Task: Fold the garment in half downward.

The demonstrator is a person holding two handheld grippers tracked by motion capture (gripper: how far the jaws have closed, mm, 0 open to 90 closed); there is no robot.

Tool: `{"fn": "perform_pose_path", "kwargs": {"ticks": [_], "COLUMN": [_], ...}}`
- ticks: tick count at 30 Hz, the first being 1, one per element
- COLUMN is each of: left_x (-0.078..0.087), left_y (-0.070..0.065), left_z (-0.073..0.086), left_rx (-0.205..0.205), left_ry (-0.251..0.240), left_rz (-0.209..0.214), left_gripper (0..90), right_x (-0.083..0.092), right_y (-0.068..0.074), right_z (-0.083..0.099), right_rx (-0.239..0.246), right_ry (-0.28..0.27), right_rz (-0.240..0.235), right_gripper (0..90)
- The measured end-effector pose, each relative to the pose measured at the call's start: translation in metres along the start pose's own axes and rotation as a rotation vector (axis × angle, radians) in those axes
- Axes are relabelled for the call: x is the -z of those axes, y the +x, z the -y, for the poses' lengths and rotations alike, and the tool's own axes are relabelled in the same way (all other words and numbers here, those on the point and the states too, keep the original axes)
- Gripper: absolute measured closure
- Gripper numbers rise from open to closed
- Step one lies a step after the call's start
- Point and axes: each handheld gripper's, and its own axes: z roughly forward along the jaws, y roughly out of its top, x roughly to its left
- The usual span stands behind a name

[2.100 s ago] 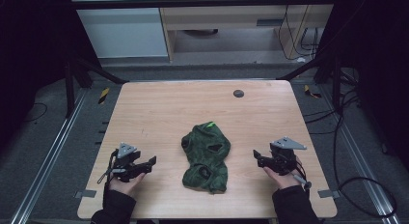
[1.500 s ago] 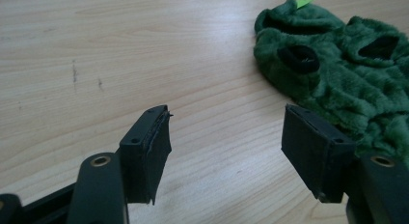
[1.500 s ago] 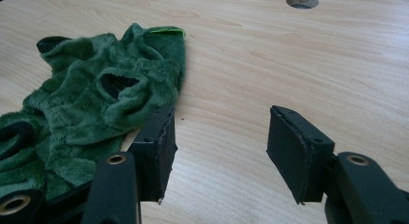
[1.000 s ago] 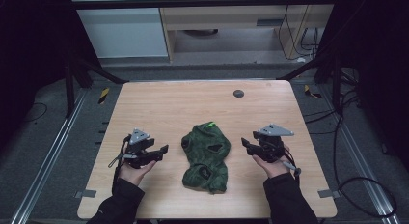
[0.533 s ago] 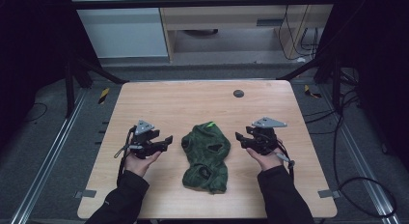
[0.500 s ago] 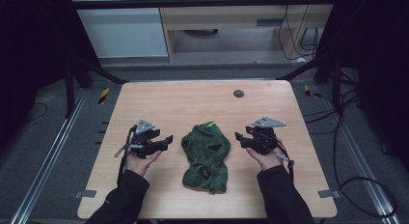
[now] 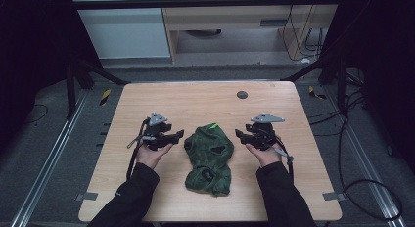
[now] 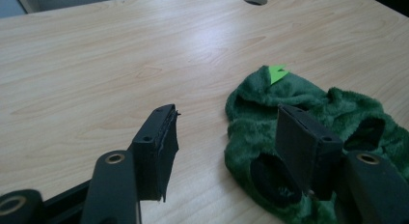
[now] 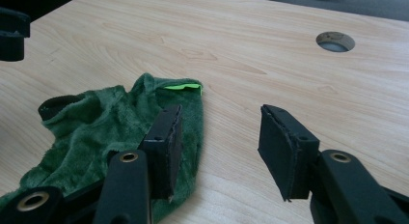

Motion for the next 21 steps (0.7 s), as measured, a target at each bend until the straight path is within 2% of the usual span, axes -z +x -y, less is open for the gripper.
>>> {"fn": "perform_pose_path", "kwargs": {"ticks": [6,13,21], "left_x": [-0.012,-0.024,-0.042], "left_y": [-0.001,-0.004,-0.005], "left_z": [-0.003,-0.009,-0.013], "left_rx": [-0.012,-0.002,-0.019], "left_ry": [0.014,0.001,0.029], "left_rz": [-0.006,-0.006,-0.013], "left_gripper": [40.2,40.9,43.0], "right_x": [-0.011,-0.021,-0.034], "right_y": [0.001,0.005,0.002], "right_z": [-0.002,-0.008,-0.007], "right_rx": [0.001,0.003,-0.010], "right_ry": [0.009,0.014,0.027], "right_rz": [0.000,-0.011,-0.012], "right_gripper": [50.8,51.2,53.2]}}
